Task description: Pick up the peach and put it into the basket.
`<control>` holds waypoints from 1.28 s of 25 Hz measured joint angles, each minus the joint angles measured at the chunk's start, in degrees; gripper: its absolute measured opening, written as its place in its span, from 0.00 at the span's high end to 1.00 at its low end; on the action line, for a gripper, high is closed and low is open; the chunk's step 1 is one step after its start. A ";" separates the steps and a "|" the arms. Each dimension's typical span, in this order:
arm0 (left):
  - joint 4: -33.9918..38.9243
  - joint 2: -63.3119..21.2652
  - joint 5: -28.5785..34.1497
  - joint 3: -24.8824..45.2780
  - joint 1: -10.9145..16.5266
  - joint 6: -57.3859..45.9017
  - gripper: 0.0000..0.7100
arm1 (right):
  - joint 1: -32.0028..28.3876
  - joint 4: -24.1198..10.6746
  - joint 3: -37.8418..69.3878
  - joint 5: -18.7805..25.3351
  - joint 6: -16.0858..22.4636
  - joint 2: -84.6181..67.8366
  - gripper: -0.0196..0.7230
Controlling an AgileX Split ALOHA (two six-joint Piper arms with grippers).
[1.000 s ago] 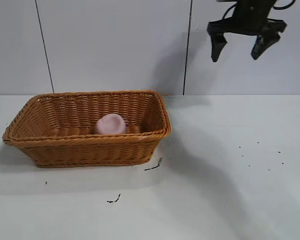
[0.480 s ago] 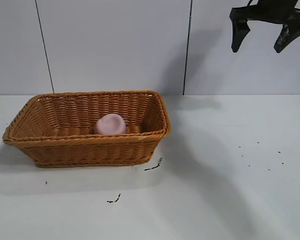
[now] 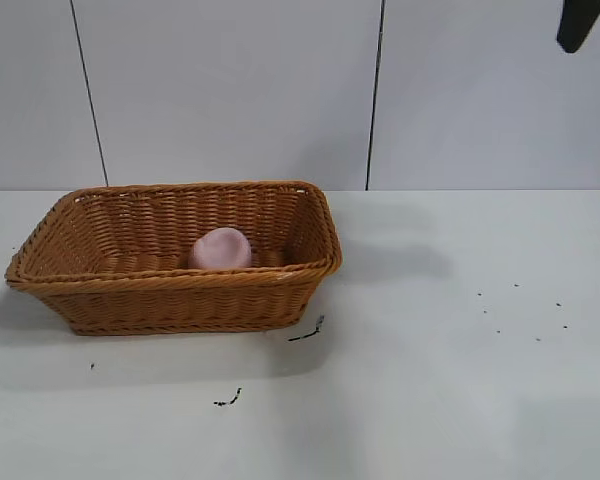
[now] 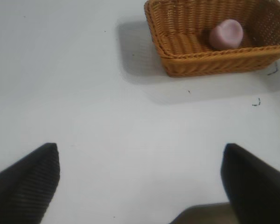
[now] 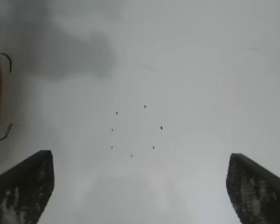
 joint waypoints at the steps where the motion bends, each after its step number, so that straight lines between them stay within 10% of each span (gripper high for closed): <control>1: 0.00 0.00 0.00 0.00 0.00 0.00 0.03 | 0.00 0.00 3.00 0.07 0.00 -4.11 0.05; 10: 0.00 0.00 0.00 0.00 0.00 0.00 0.03 | 0.00 -0.23 31.19 -13.10 0.00 -40.90 0.05; 32: 0.00 0.00 0.00 0.00 0.00 0.00 0.03 | 0.00 0.00 35.88 -11.71 1.27 -64.85 0.05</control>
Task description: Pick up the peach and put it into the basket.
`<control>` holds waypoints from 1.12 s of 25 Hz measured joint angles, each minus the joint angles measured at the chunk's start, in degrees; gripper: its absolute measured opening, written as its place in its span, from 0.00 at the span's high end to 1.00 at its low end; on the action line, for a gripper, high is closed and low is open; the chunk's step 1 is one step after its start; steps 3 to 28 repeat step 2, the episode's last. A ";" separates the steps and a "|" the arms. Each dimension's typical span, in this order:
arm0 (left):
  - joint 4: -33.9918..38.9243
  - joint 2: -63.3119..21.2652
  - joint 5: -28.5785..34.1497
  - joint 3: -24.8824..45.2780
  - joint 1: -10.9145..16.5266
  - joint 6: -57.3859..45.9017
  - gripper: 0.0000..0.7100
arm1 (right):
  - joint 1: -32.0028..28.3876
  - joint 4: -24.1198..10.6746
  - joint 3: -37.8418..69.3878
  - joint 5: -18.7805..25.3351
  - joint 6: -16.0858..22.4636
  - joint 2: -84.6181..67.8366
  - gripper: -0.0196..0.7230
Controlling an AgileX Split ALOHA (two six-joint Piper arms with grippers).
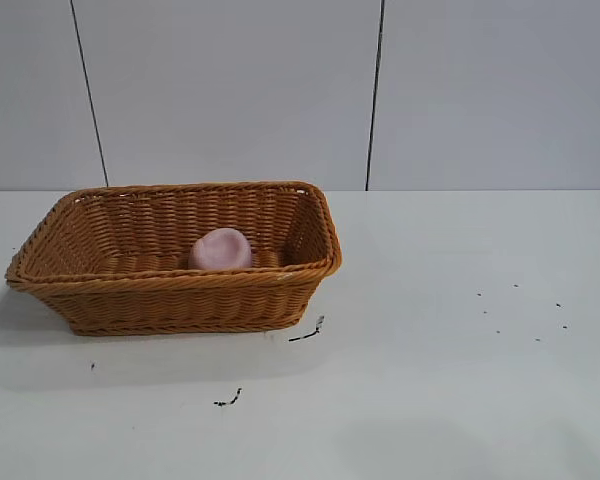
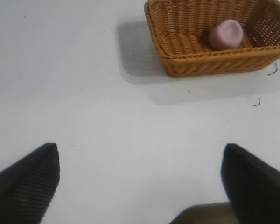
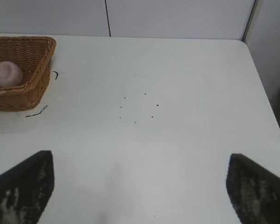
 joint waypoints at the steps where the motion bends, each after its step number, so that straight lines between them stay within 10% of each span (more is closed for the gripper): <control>1: 0.00 0.00 0.00 0.00 0.00 0.00 0.03 | 0.00 0.00 0.00 0.00 0.00 0.00 0.05; 28: 0.00 0.00 0.00 0.00 0.00 0.00 0.03 | 0.00 0.00 0.00 0.00 0.00 0.00 0.05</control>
